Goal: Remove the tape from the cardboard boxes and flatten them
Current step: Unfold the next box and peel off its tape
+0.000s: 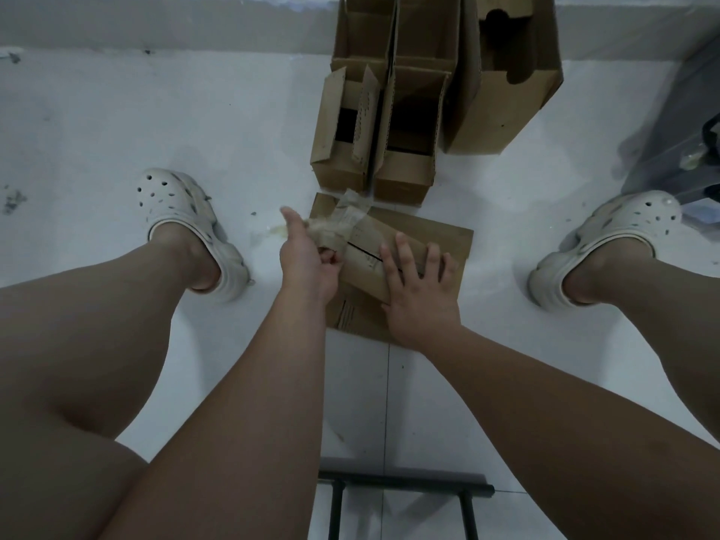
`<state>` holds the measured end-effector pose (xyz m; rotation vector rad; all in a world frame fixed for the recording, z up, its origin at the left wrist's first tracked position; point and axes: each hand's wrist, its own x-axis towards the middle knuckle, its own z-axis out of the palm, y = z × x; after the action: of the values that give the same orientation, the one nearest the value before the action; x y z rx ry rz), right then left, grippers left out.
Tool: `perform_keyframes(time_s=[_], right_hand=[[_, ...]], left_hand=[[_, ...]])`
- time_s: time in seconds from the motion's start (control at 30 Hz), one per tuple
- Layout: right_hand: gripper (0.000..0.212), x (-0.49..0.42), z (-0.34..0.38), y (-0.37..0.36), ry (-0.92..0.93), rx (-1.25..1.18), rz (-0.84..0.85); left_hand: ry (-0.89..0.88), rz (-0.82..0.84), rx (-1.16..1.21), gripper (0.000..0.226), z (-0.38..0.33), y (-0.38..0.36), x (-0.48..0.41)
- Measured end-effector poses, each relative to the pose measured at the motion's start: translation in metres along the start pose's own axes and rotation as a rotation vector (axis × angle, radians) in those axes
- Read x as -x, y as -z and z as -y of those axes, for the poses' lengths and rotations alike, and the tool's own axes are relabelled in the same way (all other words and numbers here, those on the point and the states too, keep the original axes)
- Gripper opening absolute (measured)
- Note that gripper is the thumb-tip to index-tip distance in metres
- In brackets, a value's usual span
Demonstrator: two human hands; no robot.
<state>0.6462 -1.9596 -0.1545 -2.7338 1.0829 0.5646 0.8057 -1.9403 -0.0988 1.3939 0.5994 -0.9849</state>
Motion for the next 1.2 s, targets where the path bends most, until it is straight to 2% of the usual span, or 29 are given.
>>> perform_keyframes(time_s=[0.07, 0.13, 0.17, 0.27, 0.4, 0.5, 0.63, 0.67, 0.83, 1.0, 1.2], right_hand=[[0.090, 0.000, -0.001, -0.001, -0.001, -0.006, -0.007], [0.091, 0.000, -0.002, -0.001, 0.002, -0.009, -0.015], [0.092, 0.000, -0.002, -0.002, 0.000, -0.006, -0.017], [0.094, 0.001, -0.001, -0.004, -0.016, 0.013, -0.023], [0.094, 0.003, -0.002, -0.005, -0.025, 0.027, -0.018], [0.094, 0.004, -0.001, -0.004, -0.028, 0.025, -0.008], [0.093, 0.005, -0.001, -0.004, -0.028, 0.012, 0.002], [0.093, 0.005, -0.001, -0.004, -0.029, 0.008, 0.003], [0.093, 0.008, -0.001, -0.006, -0.038, 0.005, -0.006], [0.093, 0.009, -0.001, -0.007, -0.045, -0.016, -0.008], [0.094, 0.008, -0.002, -0.007, -0.059, -0.042, -0.008]], left_hand=[[-0.175, 0.022, -0.519, 0.048, -0.001, 0.000, -0.002], [-0.459, -0.045, -1.098, 0.053, 0.002, 0.002, -0.009], [-0.556, -0.088, -1.243, 0.058, 0.002, 0.002, -0.011], [-0.657, -0.131, -1.355, 0.068, 0.006, 0.005, -0.012], [-0.670, -0.209, -1.494, 0.078, 0.019, 0.010, -0.010], [-0.690, -0.236, -1.502, 0.071, 0.023, 0.010, -0.009], [-0.815, -0.211, -1.573, 0.019, 0.031, 0.008, -0.010], [-0.833, -0.214, -1.580, 0.013, 0.033, 0.008, -0.010], [-0.860, -0.196, -1.533, 0.016, 0.035, 0.010, -0.006], [-0.854, -0.168, -1.382, 0.015, 0.029, 0.013, -0.007], [-0.619, -0.184, -1.010, 0.037, 0.024, 0.018, -0.013]])
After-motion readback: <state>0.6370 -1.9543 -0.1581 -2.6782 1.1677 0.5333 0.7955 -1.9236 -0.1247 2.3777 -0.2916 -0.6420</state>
